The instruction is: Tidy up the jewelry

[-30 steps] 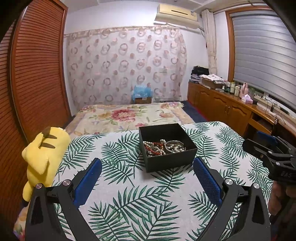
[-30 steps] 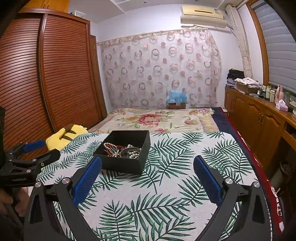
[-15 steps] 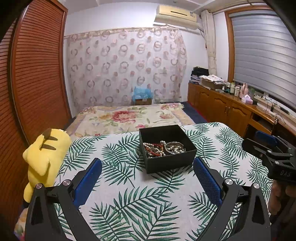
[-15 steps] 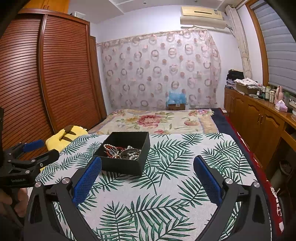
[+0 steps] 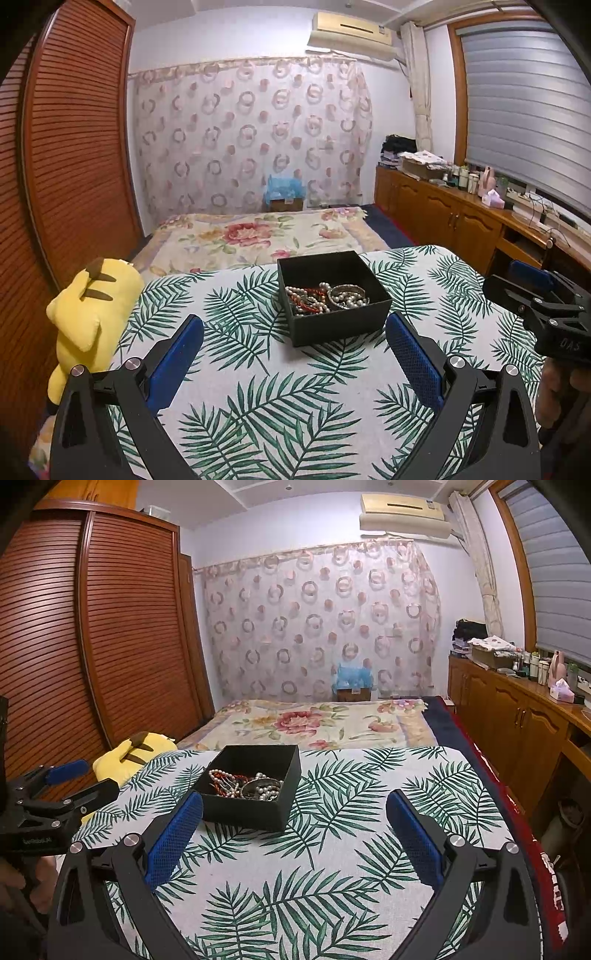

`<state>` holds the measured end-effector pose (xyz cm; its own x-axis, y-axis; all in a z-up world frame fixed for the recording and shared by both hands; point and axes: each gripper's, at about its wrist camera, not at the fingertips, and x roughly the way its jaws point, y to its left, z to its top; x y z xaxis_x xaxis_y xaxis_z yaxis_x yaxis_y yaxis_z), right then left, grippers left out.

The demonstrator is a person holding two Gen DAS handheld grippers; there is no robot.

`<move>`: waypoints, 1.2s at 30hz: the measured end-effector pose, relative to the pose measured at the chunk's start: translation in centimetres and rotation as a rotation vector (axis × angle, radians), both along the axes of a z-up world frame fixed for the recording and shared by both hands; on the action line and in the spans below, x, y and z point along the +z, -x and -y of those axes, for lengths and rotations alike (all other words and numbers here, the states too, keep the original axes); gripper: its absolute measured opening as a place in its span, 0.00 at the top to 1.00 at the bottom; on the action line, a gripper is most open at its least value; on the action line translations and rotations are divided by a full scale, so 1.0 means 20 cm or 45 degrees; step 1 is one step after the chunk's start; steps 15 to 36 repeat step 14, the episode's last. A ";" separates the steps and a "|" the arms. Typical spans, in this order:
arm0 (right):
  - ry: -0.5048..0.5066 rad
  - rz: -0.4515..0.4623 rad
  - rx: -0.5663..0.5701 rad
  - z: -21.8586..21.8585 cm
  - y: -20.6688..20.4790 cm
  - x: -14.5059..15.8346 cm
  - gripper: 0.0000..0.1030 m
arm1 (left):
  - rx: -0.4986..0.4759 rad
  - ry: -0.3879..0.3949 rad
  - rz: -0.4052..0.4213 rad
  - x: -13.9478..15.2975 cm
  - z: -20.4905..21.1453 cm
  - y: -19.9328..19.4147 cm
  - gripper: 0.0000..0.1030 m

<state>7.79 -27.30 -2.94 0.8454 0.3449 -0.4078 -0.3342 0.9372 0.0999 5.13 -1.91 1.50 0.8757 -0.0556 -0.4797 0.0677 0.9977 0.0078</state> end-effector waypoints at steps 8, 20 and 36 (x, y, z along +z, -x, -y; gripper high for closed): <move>-0.002 0.002 0.000 -0.01 0.00 0.00 0.03 | 0.001 0.001 0.000 0.00 0.00 0.00 0.08; -0.004 0.002 0.000 0.00 0.00 0.00 0.03 | -0.002 -0.001 0.002 0.00 0.00 0.00 0.08; -0.004 0.002 0.000 0.00 0.00 0.00 0.03 | -0.002 -0.001 0.002 0.00 0.00 0.00 0.08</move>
